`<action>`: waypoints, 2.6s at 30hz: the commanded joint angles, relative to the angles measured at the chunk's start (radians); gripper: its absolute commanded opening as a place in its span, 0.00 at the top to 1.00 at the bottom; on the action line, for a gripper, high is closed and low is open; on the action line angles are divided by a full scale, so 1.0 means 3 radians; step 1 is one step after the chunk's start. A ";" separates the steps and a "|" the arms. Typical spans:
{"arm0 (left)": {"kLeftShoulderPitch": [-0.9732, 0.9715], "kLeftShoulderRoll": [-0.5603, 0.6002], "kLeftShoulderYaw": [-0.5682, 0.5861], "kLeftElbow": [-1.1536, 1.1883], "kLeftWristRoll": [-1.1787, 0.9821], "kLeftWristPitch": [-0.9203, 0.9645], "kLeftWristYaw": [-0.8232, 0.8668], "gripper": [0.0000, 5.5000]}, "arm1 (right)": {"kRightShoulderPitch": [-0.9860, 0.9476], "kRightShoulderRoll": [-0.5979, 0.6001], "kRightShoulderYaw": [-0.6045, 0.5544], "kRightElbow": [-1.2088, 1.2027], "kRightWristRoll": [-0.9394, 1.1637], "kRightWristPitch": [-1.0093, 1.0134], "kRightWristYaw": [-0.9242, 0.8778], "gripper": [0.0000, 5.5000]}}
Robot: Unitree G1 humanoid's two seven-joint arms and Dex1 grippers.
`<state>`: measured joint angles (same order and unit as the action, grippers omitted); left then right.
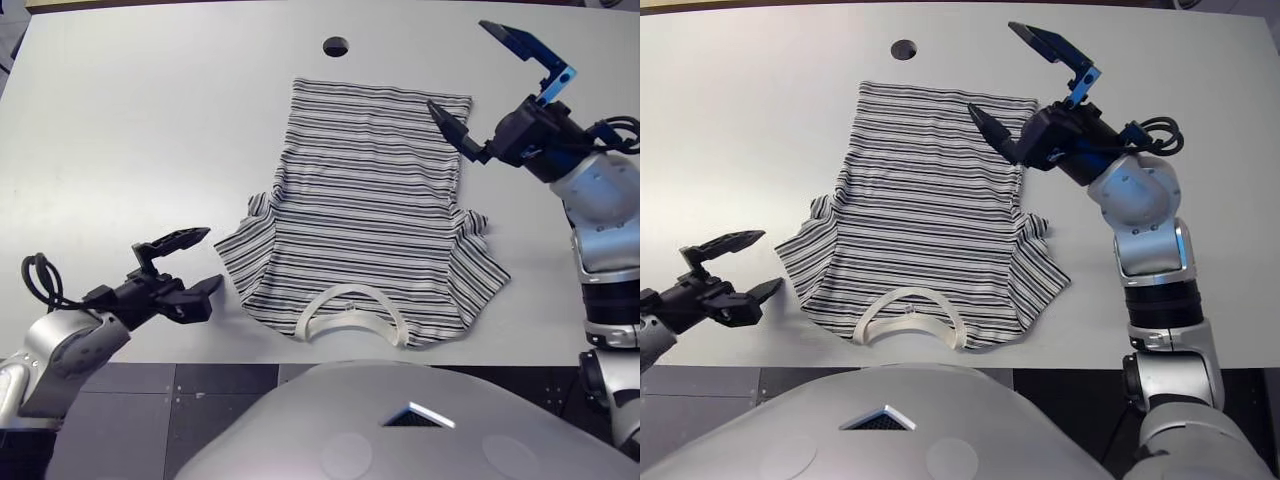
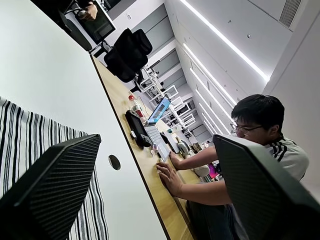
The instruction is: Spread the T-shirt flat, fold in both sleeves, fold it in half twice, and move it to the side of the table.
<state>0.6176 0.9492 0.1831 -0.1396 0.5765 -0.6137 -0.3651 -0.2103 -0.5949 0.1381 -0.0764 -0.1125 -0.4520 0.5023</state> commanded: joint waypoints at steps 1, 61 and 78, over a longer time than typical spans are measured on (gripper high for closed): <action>-0.0082 0.0006 -0.0267 0.0220 0.0347 0.0112 -0.0055 0.09 | 0.0103 -0.0043 -0.0069 -0.0053 0.0021 -0.0008 0.0040 0.24; -0.1008 -0.0739 -0.1218 -0.0265 0.0423 -0.0038 0.0396 0.93 | 0.0850 -0.0188 -0.0568 -0.0125 0.0141 0.0008 0.0125 0.24; -0.0800 -0.0692 -0.0826 -0.0597 -0.0269 0.0088 0.0286 0.54 | 0.3087 -0.1353 -0.1832 -0.0862 -0.0409 -0.0469 0.1126 0.24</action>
<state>0.3982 0.7611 -0.0945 -0.2965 0.5299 -0.6078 -0.2878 0.6480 -0.9842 -0.3137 -0.2656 -0.2618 -0.5688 0.8058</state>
